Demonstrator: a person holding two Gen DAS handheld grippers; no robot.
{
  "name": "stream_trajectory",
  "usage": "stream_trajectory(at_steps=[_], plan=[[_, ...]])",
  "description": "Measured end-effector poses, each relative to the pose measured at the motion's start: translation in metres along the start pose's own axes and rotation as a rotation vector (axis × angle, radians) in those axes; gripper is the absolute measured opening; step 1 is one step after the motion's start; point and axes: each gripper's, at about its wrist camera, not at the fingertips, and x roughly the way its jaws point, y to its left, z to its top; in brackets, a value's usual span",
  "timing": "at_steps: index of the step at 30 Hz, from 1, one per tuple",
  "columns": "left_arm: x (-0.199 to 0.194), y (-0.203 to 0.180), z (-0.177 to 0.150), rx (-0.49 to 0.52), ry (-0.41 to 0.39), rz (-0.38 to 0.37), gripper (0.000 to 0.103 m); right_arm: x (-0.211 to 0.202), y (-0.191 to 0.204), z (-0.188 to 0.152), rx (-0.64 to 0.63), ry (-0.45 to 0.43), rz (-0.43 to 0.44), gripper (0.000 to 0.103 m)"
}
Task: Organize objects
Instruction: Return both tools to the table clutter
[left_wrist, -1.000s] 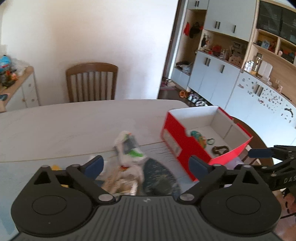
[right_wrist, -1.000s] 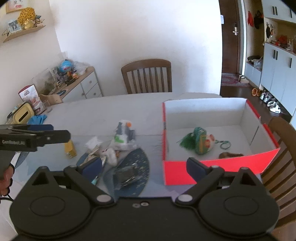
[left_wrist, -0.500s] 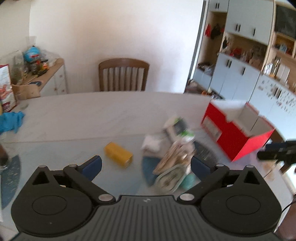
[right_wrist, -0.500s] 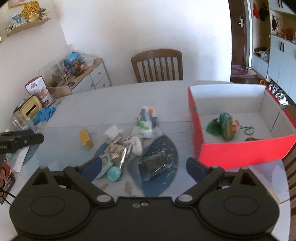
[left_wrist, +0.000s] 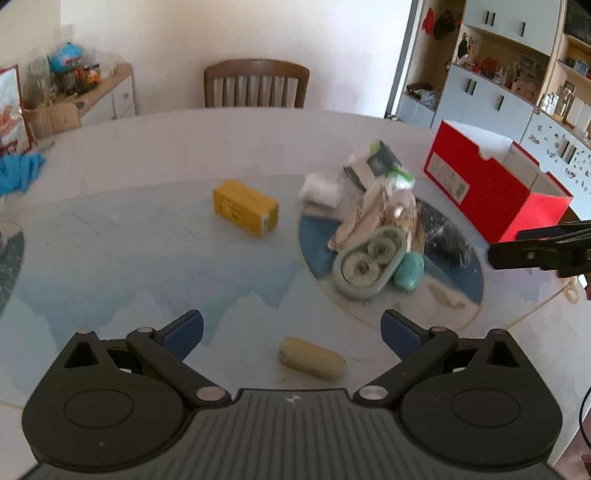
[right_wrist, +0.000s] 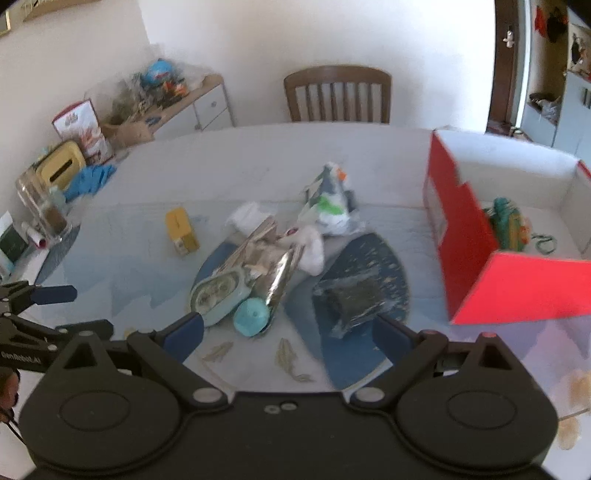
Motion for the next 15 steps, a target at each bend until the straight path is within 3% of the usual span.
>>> stream_trajectory(at_steps=[6,15], plan=[[0.011,-0.014,-0.015,0.088,0.023,-0.029,0.103,0.03,0.01,-0.006,-0.022,0.049,0.002,0.094],[0.022,-0.016,-0.024,0.105,0.019,-0.027,0.103,0.047,-0.02,-0.003,0.031,0.034,-0.124,0.09]])
